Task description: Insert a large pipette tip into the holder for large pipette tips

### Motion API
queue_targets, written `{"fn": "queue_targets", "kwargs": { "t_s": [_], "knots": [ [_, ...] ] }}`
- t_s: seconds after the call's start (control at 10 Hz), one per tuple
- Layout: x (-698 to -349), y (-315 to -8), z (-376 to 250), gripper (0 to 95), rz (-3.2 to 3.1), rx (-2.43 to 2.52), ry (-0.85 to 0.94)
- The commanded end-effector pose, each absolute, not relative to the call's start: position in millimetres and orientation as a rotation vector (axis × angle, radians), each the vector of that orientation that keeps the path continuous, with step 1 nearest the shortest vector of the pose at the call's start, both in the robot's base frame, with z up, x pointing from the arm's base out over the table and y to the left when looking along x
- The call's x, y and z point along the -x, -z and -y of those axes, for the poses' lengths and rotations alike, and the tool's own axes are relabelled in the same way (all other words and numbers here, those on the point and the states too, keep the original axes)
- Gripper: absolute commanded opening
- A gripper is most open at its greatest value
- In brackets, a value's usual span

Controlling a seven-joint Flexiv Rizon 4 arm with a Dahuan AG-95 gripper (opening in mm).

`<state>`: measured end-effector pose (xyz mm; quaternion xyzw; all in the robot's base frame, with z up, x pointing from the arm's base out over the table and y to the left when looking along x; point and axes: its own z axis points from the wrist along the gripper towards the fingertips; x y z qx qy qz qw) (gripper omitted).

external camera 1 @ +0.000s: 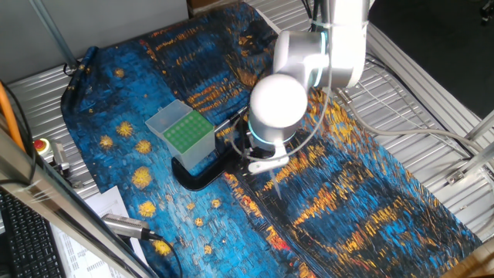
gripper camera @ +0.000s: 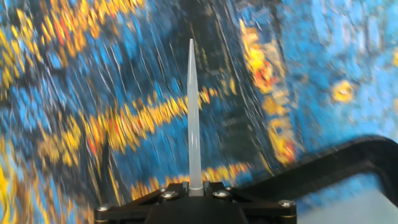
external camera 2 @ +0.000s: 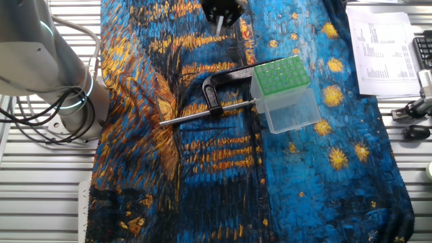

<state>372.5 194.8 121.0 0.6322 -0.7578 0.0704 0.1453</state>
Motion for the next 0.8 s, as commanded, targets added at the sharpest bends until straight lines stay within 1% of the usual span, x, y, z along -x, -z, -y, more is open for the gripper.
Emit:
{"fn": "queue_targets", "kwargs": {
  "t_s": [0.1,0.4,0.8],
  "knots": [
    [-377.8,-148.5,-179.4,0.0,2.094,-1.831,-0.312],
    [-377.8,-148.5,-179.4,0.0,2.029,-1.872,-0.402],
    [-377.8,-148.5,-179.4,0.0,2.015,-1.887,-0.400]
  ]
}}
